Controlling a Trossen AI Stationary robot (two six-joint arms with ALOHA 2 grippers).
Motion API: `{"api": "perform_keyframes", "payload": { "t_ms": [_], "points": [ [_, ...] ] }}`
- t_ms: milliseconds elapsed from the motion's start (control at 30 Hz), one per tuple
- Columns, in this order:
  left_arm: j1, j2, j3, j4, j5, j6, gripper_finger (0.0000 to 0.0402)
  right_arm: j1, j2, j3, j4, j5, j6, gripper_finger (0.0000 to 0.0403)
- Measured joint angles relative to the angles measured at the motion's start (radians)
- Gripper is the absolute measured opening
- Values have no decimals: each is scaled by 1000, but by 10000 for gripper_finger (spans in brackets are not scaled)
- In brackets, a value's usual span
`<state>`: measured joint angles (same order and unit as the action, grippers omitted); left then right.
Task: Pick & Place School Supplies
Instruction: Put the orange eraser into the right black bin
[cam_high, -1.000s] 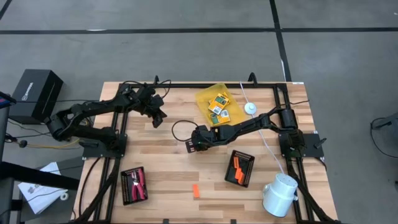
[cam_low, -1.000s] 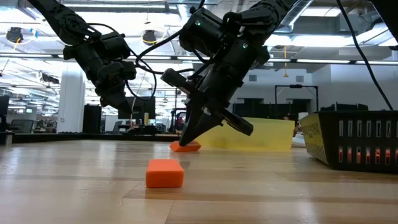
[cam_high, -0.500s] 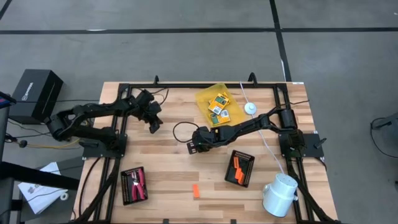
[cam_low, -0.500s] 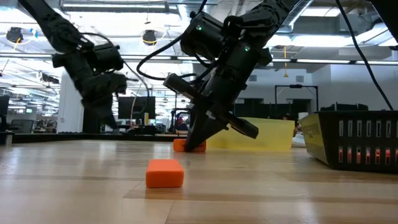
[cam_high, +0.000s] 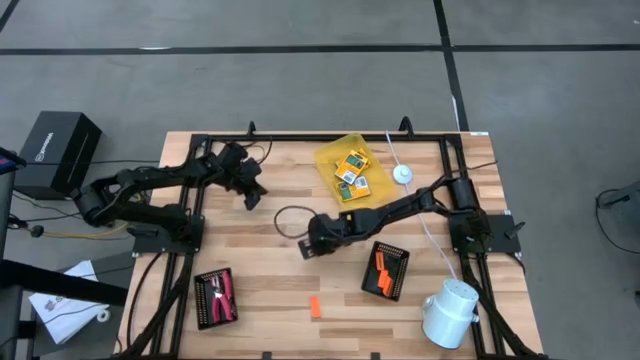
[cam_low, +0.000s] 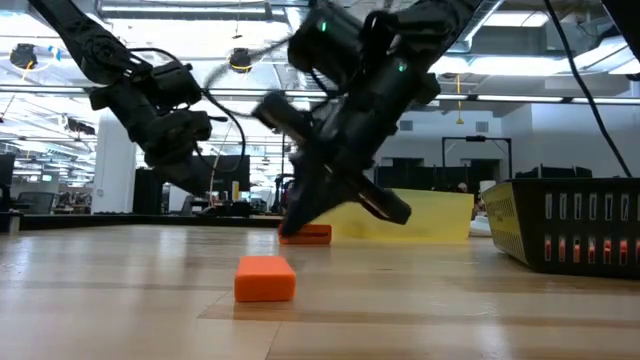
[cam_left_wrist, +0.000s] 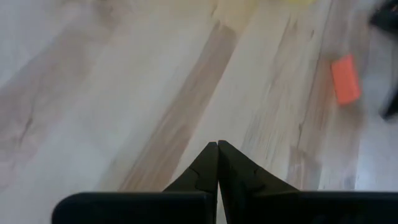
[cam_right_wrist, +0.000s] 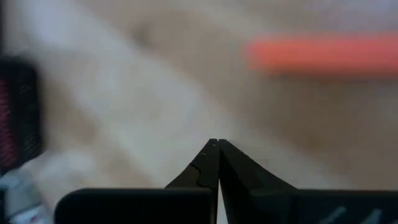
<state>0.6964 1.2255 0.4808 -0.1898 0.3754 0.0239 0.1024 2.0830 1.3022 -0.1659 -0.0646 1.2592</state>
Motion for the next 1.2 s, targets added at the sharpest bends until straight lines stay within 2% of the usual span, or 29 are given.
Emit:
{"api": "perform_keyframes", "payload": {
  "t_ms": [300, 433, 533, 633, 767, 967, 1067, 1200],
  "points": [
    [0, -10, 1, 129, 43, -116, 0, 86, -3, 57, 100, -21, 16, 0],
    [0, -10, 1, 148, 43, -139, 0, 102, -3, 120, 230, -20, -124, 0],
    [0, -10, 5, 156, 54, -149, 0, 83, -4, 200, 215, -21, -271, 1],
    [0, -10, 28, 159, 75, -164, 0, 42, -4, 286, 70, -76, -414, 12],
    [0, -10, 69, 162, 87, -164, 0, -24, -4, 427, -180, -143, -621, 48],
    [0, -10, 120, 163, 101, -164, 0, -122, -5, 608, -660, -145, -1003, 100],
    [0, -10, 128, 164, 101, -164, 0, -169, -5, 639, -847, -144, -1163, 110],
    [0, -10, 128, 164, 100, -164, 0, -206, -5, 640, -951, -164, -1269, 112]
  ]
}}
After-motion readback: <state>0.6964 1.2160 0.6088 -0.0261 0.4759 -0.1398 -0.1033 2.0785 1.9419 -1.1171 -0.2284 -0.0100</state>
